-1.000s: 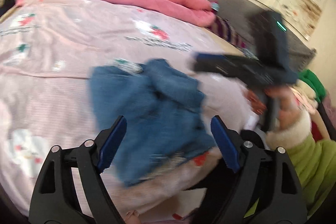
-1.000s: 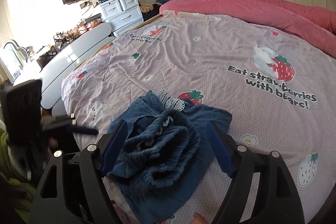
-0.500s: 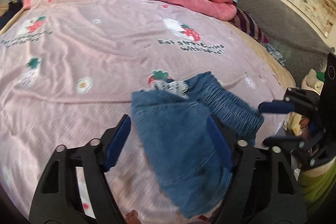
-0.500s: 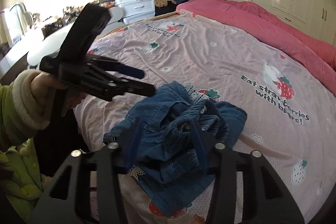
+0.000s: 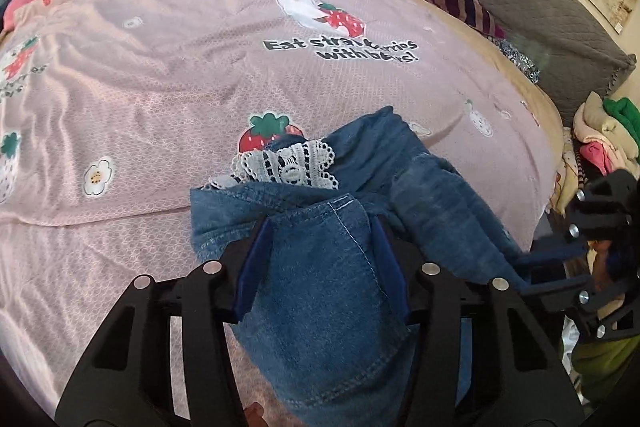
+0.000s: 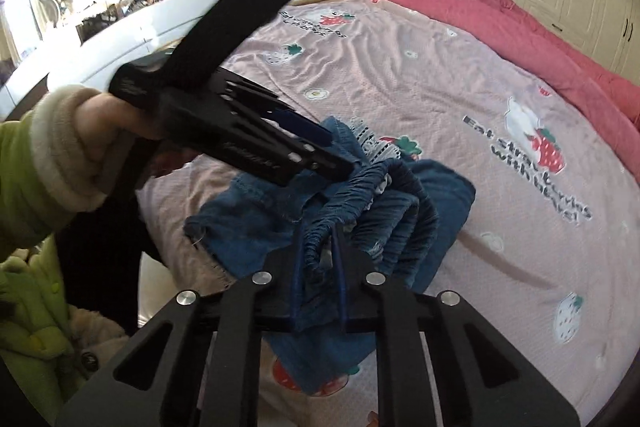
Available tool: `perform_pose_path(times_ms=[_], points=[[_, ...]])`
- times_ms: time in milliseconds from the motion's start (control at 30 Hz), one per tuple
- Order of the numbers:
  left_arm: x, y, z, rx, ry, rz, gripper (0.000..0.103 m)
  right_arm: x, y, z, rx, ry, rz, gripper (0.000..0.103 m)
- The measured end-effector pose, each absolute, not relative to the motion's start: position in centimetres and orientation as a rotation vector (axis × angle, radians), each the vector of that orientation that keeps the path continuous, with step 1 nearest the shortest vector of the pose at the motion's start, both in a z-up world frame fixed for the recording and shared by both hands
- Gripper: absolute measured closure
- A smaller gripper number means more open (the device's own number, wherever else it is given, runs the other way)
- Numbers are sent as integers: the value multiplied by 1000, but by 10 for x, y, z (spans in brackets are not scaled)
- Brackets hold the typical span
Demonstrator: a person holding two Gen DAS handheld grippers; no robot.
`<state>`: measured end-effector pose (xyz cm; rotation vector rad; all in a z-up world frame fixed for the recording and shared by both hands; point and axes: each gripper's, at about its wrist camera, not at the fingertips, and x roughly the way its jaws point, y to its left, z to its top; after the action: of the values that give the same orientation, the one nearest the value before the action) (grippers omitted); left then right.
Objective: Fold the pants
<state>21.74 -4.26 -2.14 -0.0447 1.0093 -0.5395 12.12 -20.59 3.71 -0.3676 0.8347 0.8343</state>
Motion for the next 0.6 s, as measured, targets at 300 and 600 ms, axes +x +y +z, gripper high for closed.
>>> perform_pose_path(times_ms=[300, 600], points=[[225, -41, -25, -63, 1024, -539, 57, 120, -227, 19, -316, 885, 813, 94], [221, -50, -23, 3, 1005, -511, 55, 125, -216, 23, -323, 883, 840, 79]])
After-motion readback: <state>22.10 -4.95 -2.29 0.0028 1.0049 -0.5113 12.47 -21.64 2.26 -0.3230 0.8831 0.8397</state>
